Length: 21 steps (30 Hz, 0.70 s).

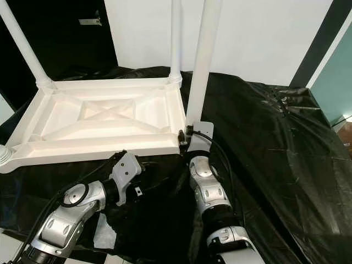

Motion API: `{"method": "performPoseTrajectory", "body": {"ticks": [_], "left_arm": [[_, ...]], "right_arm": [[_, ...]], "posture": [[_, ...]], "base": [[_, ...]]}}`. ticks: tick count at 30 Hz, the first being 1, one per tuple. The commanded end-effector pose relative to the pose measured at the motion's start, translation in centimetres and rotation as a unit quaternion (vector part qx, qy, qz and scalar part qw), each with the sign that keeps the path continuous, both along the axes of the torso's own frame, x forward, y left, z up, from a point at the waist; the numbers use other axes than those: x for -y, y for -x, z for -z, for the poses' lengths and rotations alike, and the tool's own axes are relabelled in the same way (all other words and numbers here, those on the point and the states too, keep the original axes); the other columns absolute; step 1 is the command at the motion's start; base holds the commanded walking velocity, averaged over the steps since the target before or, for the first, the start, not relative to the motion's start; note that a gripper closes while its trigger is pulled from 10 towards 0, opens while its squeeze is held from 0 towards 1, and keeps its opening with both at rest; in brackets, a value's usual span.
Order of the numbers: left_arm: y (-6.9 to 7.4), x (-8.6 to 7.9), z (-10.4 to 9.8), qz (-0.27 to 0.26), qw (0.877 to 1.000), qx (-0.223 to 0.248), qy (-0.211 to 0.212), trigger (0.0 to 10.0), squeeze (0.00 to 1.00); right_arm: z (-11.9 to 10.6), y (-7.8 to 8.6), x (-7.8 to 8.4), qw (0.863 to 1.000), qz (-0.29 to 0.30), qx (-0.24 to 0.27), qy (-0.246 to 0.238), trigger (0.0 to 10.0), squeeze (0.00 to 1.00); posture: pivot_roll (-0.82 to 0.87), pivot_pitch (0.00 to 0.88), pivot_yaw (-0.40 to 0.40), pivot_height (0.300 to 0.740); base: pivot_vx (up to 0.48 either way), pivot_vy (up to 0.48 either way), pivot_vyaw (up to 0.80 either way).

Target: Building children table

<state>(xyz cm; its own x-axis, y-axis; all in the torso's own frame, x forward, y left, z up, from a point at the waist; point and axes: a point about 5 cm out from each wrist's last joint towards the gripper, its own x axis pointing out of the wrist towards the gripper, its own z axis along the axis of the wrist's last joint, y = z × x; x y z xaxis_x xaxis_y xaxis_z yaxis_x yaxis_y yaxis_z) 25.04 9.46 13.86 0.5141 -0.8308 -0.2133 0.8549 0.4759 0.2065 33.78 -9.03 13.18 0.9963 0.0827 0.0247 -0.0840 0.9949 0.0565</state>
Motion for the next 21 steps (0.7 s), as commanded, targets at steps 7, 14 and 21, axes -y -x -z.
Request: {"method": "performPoseTrajectory", "body": {"ticks": [7, 14, 21], "left_arm": [[0.2, 0.2, 0.2, -0.01, 1.0, -0.001, -0.003, 10.0, 0.0], [0.2, 0.1, 0.1, -0.009, 1.0, -0.001, -0.003, 10.0, 0.0], [-0.1, -0.2, 0.0, -0.009, 1.0, 0.0, -0.006, 10.0, 0.0]], "right_arm": [[-0.3, 0.1, 2.0, 0.999, -0.035, 0.021, 0.007, 10.0, 0.75], [-0.2, 0.4, 4.5, 0.993, -0.115, 0.028, 0.024, 10.0, 0.0], [0.5, 0.5, 6.4, 0.974, -0.214, 0.018, 0.067, 10.0, 0.0]], "posture": [[0.06, 0.0, -0.069, 0.74], [0.06, 0.0, -0.06, 0.74], [0.05, 0.0, -0.038, 0.74]], "base": [[0.0, 0.0, 0.0], [0.0, 0.0, 0.0], [0.0, 0.0, 0.0]]}}
